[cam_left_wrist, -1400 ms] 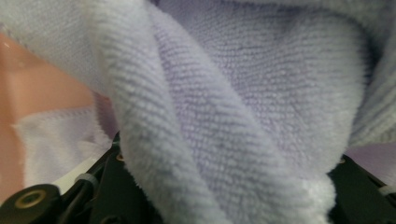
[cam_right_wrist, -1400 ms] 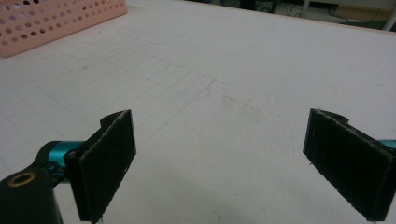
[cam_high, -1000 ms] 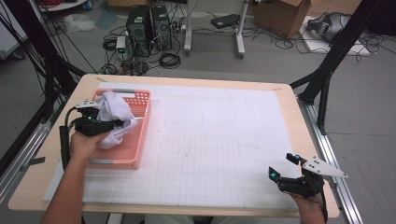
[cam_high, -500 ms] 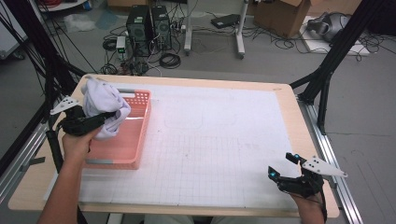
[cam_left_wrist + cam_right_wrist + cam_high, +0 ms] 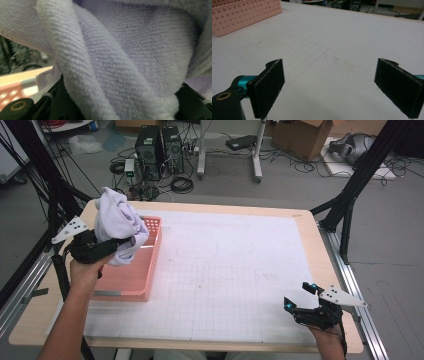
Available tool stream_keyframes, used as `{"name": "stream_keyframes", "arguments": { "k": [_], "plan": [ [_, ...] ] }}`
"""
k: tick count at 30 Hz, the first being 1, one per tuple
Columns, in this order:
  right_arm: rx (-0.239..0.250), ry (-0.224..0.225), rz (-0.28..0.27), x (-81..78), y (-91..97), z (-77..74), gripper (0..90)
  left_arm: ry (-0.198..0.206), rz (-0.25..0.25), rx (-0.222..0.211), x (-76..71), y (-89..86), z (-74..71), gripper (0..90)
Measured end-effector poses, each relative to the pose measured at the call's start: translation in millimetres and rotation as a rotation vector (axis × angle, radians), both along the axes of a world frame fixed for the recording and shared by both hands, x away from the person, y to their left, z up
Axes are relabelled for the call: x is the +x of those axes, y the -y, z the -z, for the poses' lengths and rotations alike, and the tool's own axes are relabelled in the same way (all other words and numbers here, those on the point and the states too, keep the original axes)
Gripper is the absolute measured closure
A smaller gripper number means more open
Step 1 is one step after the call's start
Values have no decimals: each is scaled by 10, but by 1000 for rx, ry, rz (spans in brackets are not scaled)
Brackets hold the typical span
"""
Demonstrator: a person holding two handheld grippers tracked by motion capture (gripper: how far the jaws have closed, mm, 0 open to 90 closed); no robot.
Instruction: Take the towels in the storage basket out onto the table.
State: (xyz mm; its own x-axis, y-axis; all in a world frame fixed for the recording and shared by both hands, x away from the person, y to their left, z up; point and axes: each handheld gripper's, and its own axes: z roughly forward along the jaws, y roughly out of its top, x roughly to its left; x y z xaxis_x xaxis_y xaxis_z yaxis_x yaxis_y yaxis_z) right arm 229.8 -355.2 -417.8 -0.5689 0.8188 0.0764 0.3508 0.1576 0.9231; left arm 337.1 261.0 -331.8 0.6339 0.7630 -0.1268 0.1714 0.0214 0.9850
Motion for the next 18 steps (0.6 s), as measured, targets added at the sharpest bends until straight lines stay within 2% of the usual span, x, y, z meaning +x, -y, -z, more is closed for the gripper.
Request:
{"name": "stream_keyframes", "arguments": {
  "k": [1, 2, 4, 5, 8, 11, 13, 15, 16, 17, 18],
  "plan": [
    [0, 0, 0, 0, 0, 0, 82, 0, 0, 0, 0, 0, 0, 534],
    [1, 1, -1, 0, 0, -1, 82, 6, 19, -3, -1, 48, -13, 534],
    [2, 1, 0, -11, 1, -8, 82, 22, 77, 24, -9, 229, -37, 533],
    [1, 6, -2, -13, 4, -8, 82, 22, 77, 24, -9, 229, -37, 533],
    [-2, 4, -3, -13, 9, -5, 82, 34, 148, 58, -23, 492, -67, 532],
    [3, 2, -1, -11, 9, -7, 82, 37, 194, 56, -14, 692, -82, 531],
    [1, 0, -4, -8, 9, -6, 82, 39, 207, 56, -5, 759, -81, 530],
    [-3, 1, -6, -3, 10, -3, 82, 37, 233, 51, 17, 898, -64, 530],
    [-4, 4, -7, -1, 9, -2, 82, 27, 257, 47, 41, 1043, -31, 529],
    [-3, 1, -7, -4, 9, -3, 82, 27, 257, 47, 41, 1043, -31, 528],
    [3, -1, -4, -9, 7, -5, 82, 22, 267, 45, 60, 1121, -9, 526]
  ]
}}
